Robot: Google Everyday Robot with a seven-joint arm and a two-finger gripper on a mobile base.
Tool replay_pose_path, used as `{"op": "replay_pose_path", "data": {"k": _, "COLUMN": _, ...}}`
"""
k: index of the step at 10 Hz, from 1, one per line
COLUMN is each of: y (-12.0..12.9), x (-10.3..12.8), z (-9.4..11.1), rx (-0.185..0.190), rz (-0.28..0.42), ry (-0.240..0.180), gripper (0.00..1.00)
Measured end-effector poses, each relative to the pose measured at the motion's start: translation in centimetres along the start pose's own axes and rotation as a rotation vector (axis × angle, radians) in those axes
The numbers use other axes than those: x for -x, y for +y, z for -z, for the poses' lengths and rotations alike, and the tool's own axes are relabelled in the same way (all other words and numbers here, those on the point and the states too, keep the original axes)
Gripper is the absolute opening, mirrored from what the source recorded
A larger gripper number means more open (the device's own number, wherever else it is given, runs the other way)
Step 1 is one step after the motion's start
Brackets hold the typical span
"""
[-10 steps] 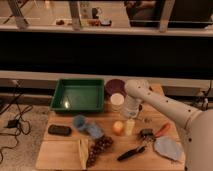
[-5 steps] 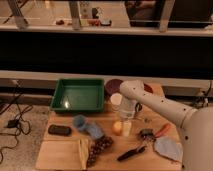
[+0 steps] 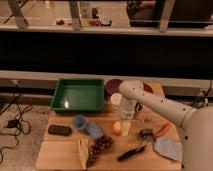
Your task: Place apple in table surface
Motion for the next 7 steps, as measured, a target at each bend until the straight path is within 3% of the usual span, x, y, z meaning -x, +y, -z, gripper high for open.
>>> {"op": "replay_pose_path", "data": {"k": 5, "y": 0.02, "x": -0.04, "z": 0.00, "rx": 0.000, "rz": -0.001, "ry": 0.000, "gripper": 0.04}}
{"op": "replay_pose_path", "data": {"k": 7, "y": 0.03, "x": -0.05, "z": -0.04, "rx": 0.000, "rz": -0.001, "ry": -0.001, "gripper": 0.00}}
